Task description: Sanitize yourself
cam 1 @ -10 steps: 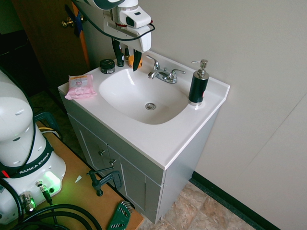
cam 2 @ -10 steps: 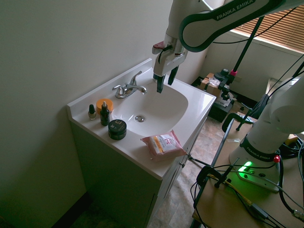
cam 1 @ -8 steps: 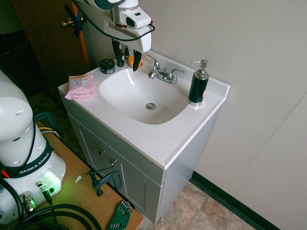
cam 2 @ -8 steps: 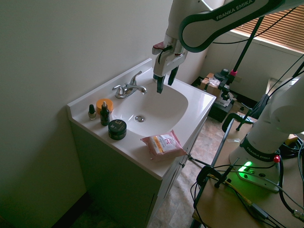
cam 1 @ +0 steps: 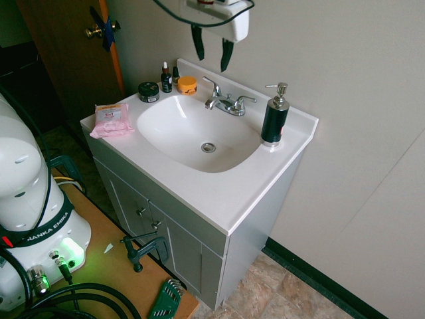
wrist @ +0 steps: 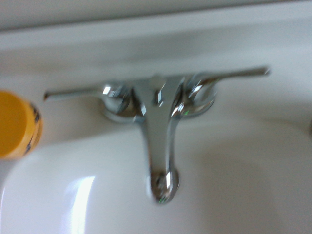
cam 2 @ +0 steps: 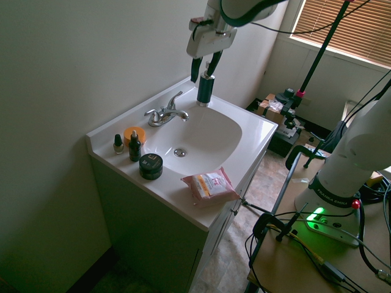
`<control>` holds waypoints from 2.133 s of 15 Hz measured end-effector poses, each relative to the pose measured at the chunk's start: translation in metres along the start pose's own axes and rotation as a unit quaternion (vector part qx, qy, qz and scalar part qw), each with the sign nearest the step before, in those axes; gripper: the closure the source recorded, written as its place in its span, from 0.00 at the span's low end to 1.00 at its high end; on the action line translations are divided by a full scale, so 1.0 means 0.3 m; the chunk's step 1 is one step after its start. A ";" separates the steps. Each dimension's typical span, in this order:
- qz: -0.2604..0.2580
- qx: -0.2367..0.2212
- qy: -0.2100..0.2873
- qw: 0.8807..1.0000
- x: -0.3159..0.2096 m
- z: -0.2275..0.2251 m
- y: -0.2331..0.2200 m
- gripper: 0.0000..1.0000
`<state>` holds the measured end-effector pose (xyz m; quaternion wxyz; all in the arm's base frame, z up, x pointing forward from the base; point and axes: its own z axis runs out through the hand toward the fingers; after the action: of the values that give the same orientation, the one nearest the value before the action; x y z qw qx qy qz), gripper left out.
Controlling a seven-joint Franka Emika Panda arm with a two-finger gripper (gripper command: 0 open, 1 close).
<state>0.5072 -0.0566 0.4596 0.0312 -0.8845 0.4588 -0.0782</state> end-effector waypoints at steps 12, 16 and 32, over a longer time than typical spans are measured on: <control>0.074 -0.013 0.011 0.997 0.412 0.014 0.033 1.00; 0.089 -0.024 0.010 0.996 0.483 0.053 0.097 1.00; 0.104 -0.033 0.008 0.994 0.533 0.124 0.168 1.00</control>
<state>0.5635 -0.2169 0.4341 0.0061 -0.8318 0.5511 -0.0659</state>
